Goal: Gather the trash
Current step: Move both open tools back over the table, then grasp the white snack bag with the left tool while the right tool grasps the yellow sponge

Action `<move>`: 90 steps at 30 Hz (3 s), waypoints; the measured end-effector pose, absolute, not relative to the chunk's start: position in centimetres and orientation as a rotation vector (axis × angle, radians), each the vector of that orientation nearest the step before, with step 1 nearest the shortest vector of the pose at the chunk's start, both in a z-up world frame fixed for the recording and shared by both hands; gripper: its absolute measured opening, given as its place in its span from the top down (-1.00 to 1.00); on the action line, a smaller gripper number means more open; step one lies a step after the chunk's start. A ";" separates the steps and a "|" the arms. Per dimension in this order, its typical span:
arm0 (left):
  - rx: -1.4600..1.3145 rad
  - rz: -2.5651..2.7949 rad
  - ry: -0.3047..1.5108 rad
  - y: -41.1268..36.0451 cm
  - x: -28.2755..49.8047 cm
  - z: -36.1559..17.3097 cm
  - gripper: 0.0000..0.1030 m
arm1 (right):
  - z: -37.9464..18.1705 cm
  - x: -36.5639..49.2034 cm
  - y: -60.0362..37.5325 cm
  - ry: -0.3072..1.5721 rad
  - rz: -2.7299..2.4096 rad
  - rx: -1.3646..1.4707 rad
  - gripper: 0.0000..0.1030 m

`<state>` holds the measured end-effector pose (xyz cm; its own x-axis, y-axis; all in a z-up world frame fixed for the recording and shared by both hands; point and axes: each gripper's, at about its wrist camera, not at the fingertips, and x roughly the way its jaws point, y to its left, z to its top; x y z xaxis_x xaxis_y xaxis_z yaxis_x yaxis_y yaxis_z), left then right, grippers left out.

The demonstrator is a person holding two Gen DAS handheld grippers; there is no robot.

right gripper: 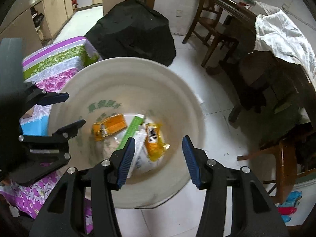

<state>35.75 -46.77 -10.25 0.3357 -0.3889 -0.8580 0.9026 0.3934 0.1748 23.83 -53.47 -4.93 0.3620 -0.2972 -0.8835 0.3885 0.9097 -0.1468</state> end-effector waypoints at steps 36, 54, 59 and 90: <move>0.274 -0.396 0.752 -0.8 33.9 -12.8 -0.31 | -10.5 26.8 -28.5 0.893 -0.017 0.078 -0.11; -0.103 -0.303 0.807 10.9 38.9 -10.7 -0.41 | -13.0 28.9 -21.7 0.912 0.231 0.053 -0.13; -0.040 -0.306 0.860 7.3 42.5 -10.9 -0.52 | -13.0 29.0 -19.6 0.900 0.274 0.079 -0.13; -0.009 -0.361 0.748 6.0 33.8 -11.1 0.03 | -12.6 33.5 -30.0 0.820 -0.057 0.175 -0.41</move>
